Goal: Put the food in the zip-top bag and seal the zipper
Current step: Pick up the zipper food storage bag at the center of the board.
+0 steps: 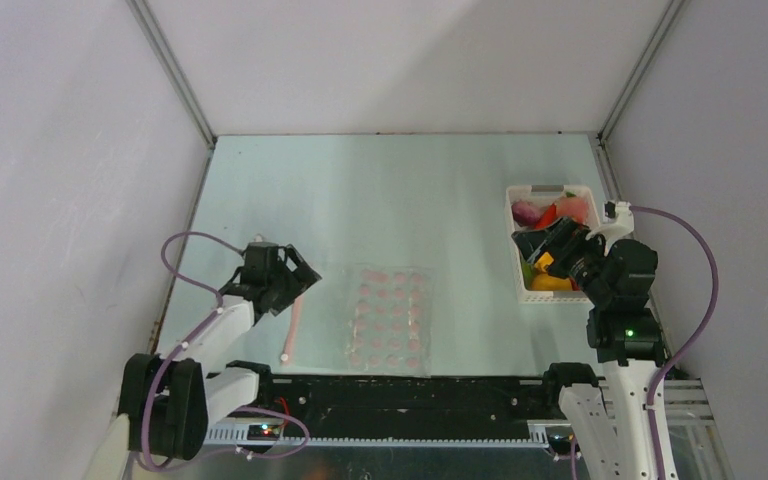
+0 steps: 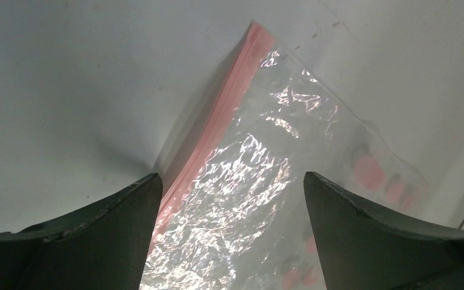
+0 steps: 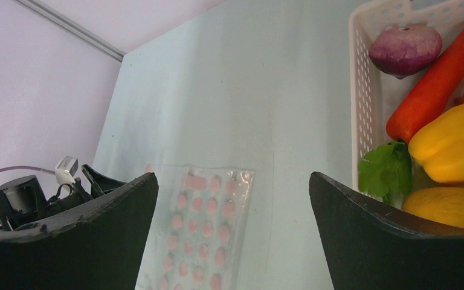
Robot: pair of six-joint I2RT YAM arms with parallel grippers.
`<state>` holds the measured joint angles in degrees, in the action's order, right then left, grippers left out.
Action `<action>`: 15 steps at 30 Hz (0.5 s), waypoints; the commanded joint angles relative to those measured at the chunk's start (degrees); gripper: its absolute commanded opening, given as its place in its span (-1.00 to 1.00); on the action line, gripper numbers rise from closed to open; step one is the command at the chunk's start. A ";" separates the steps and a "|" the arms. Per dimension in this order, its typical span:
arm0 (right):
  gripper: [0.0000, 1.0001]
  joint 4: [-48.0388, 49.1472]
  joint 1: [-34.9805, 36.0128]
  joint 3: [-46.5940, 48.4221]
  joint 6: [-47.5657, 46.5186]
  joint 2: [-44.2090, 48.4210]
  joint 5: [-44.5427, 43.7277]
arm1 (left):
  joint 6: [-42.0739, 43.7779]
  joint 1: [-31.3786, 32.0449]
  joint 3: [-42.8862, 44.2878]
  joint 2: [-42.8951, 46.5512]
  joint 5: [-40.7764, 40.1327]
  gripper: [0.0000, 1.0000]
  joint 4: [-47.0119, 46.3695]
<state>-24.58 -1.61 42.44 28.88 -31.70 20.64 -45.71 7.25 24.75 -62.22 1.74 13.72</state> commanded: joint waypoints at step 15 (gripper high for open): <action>1.00 -4.26 -0.33 0.15 -2.11 -0.39 -1.55 | -0.91 13.09 6.16 -6.47 -11.54 0.13 10.40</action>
<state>-28.58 -1.63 42.44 28.18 -31.92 19.90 -46.50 18.17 28.67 -66.59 -7.01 21.80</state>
